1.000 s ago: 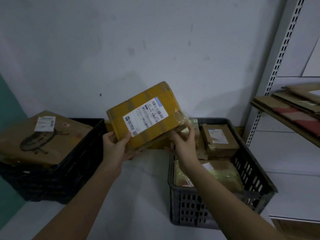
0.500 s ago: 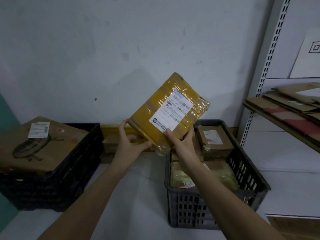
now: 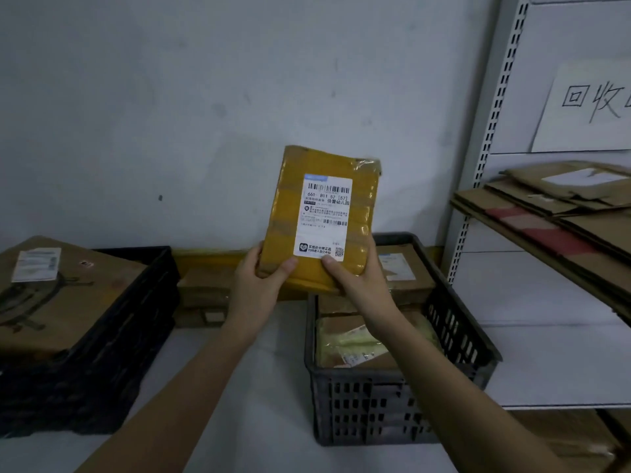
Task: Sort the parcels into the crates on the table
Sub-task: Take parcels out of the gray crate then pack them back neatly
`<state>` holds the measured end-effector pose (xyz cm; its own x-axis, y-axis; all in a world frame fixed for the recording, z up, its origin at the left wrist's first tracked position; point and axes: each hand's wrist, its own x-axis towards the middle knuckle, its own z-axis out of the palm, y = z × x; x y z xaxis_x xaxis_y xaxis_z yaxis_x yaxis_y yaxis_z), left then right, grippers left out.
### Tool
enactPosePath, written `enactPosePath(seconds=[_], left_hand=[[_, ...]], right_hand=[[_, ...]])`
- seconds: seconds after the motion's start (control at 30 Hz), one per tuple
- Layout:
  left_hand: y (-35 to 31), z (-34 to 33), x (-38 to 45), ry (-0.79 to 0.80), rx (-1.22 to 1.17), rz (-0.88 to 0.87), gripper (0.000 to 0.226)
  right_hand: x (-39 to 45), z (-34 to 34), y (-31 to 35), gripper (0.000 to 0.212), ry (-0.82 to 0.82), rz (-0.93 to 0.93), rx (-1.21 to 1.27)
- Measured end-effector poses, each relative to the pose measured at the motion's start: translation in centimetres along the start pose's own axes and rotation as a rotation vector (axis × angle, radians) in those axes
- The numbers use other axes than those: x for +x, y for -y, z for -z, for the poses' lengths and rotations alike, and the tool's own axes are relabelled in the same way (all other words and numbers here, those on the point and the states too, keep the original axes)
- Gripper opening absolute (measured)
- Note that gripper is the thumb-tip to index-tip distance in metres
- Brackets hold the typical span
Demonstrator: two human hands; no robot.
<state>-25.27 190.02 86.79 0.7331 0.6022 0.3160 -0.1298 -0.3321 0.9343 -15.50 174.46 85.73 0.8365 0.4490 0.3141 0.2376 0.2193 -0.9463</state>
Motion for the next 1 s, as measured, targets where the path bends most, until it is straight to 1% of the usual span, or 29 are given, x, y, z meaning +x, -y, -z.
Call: enactPosePath(seconds=[0.07,0.1,0.2,0.27,0.33,0.37,0.43,0.5,0.6,0.7,0.83,0.9,1.0], left_hand=[[0.5,-0.7,0.0,0.002,0.080,0.046,0.061],[0.8,-1.0,-0.1,0.034,0.135,0.071,0.061],[1.4,-2.4,-0.6,0.200,0.230,0.104,0.062],[1.7,-3.4,-0.9,0.249,0.271,0.088,0.058],[1.9,-4.3,-1.1,0.246,0.310,0.111,0.056],[2.0,-4.8,-1.2,0.246,0.304,0.152,0.054],[2.5,-5.6,-1.6,0.270,0.260,0.232,0.049],[3.2,-5.9,-2.2,0.313,0.233,0.266,0.053],[4.1,-5.9,-2.6,0.362,0.182,0.249,0.071],[4.3,-6.3,-2.4,0.381,0.163,0.193,0.068],[5.3,-6.5,-2.3,0.411,0.112,0.215,0.069],[6.3,-6.3,-2.4,0.417,0.163,0.208,0.071],[7.5,-6.1,-2.4,0.382,0.386,0.162,0.068]], right_hand=[[-0.2,1.2,-0.2,0.070,-0.043,-0.050,-0.011],[-0.3,2.0,-0.3,0.065,-0.077,-0.073,-0.023],[-0.5,4.4,-0.4,0.059,-0.169,-0.130,-0.087],[-0.7,5.5,-0.5,0.055,-0.186,-0.173,-0.147],[-0.8,6.2,-0.9,0.051,-0.172,-0.221,-0.204],[-0.9,6.5,-1.2,0.052,-0.161,-0.247,-0.233],[-1.1,6.7,-1.7,0.060,-0.152,-0.297,-0.296],[-1.3,6.8,-2.3,0.063,-0.159,-0.339,-0.381],[-1.5,7.1,-3.0,0.065,-0.165,-0.390,-0.471],[-1.3,7.4,-3.5,0.065,-0.181,-0.405,-0.480],[-1.5,7.0,-4.3,0.065,-0.162,-0.412,-0.611],[-1.8,6.6,-4.8,0.064,-0.133,-0.418,-0.689],[-2.0,6.6,-5.4,0.064,-0.132,-0.423,-0.745]])
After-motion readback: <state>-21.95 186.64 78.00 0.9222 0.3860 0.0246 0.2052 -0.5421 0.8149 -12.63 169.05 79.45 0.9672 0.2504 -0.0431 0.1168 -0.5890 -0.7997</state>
